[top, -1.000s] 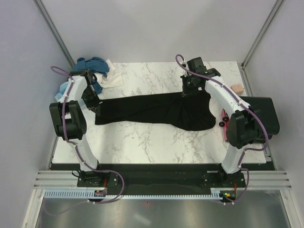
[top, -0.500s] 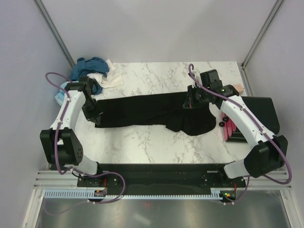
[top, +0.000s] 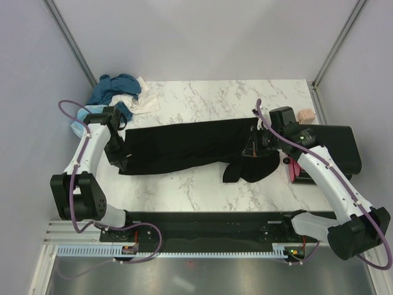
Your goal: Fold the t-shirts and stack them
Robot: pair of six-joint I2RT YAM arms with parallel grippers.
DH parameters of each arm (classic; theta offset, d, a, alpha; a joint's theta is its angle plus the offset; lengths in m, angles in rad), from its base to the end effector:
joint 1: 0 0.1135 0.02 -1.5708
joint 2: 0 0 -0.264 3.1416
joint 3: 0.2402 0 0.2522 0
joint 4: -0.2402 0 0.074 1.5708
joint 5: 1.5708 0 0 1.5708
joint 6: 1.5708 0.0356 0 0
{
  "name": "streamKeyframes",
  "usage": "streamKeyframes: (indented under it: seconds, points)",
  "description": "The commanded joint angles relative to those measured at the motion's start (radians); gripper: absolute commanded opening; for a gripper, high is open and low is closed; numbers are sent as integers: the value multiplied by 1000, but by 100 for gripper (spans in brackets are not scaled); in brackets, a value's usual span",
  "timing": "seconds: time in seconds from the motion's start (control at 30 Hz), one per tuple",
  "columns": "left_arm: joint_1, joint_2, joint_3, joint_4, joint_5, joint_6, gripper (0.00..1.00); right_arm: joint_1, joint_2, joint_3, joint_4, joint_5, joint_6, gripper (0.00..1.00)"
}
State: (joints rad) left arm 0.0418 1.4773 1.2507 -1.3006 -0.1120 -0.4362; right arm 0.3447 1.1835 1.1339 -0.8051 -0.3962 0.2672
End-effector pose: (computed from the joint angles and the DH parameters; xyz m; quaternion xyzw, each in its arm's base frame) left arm 0.2519 0.0145 0.2705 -0.2375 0.9695 0.0506 0.0323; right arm 0.2194 0.0934 0.3251 -0.1045 0.9149 0.2793 0.2721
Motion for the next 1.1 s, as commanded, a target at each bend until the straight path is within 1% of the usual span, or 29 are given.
streamKeyframes:
  seconds: [0.0, 0.13, 0.23, 0.27, 0.33, 0.37, 0.43, 0.47, 0.53, 0.67, 0.7, 0.83, 1.07]
  points:
    - [4, -58, -27, -26, -29, -10, 2, -1, -28, -16, -46, -15, 17, 0]
    - [1, -54, -22, -29, -37, -19, 2, -3, -38, 35, -45, 36, 18, 0]
    - [3, -17, 6, -29, -37, -22, 2, -1, 36, 81, -13, 60, 14, 0]
    - [3, 20, 21, -23, -38, -24, 2, -1, 94, 107, -3, 62, 12, 0]
    - [3, 60, 44, -6, -41, -30, 2, -1, 157, 141, 12, 68, -6, 0]
    - [4, 107, 73, -5, -44, -32, 2, -1, 209, 182, 15, 82, -13, 0]
    - [3, 150, 113, -8, -60, -35, 2, -1, 270, 249, 17, 102, -31, 0]
    - [1, 181, 149, -5, -63, -36, 2, -1, 287, 271, 17, 135, -46, 0]
    - [3, 216, 186, -6, -83, -36, 2, -1, 338, 322, 12, 151, -57, 0]
    - [4, 319, 291, -9, -104, -32, 2, -1, 395, 359, 58, 171, -57, 0]
    - [4, 355, 308, -11, -106, -27, 2, -1, 401, 368, 67, 206, -57, 0]
    - [6, 451, 406, -25, -130, -18, 2, -1, 459, 426, 67, 246, -77, 0]
    - [10, 609, 535, -42, -150, 7, 2, -1, 554, 483, 70, 299, -98, 0]
